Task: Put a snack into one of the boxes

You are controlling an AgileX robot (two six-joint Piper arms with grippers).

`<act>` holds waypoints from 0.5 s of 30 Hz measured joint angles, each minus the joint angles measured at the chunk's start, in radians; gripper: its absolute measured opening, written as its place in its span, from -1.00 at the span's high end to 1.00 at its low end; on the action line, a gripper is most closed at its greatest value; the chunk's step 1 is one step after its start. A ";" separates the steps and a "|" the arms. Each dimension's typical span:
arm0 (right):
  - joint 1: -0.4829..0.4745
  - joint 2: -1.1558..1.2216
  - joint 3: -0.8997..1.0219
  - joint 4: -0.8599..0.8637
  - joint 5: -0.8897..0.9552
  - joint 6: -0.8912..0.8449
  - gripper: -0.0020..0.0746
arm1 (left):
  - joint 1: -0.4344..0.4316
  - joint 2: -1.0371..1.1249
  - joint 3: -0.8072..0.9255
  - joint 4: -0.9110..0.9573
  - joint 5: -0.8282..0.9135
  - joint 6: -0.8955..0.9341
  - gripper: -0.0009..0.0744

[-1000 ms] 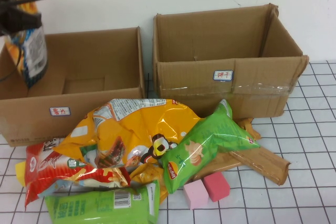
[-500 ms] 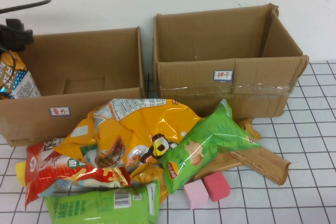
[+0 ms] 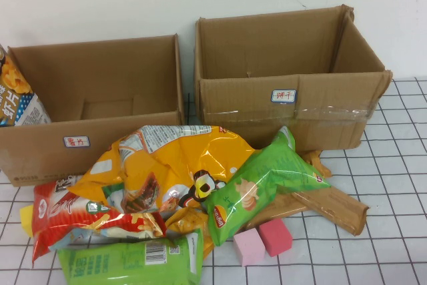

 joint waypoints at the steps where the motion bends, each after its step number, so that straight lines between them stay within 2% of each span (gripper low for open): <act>1: 0.000 0.000 0.000 0.000 0.000 0.000 0.95 | 0.000 -0.042 0.054 0.000 -0.005 -0.004 0.96; 9: 0.000 0.000 0.000 0.000 0.000 -0.004 0.95 | 0.000 -0.341 0.395 0.020 -0.106 -0.110 0.98; 15: 0.000 0.000 0.000 0.000 0.018 -0.005 0.95 | 0.000 -0.517 0.571 0.231 -0.169 -0.335 0.98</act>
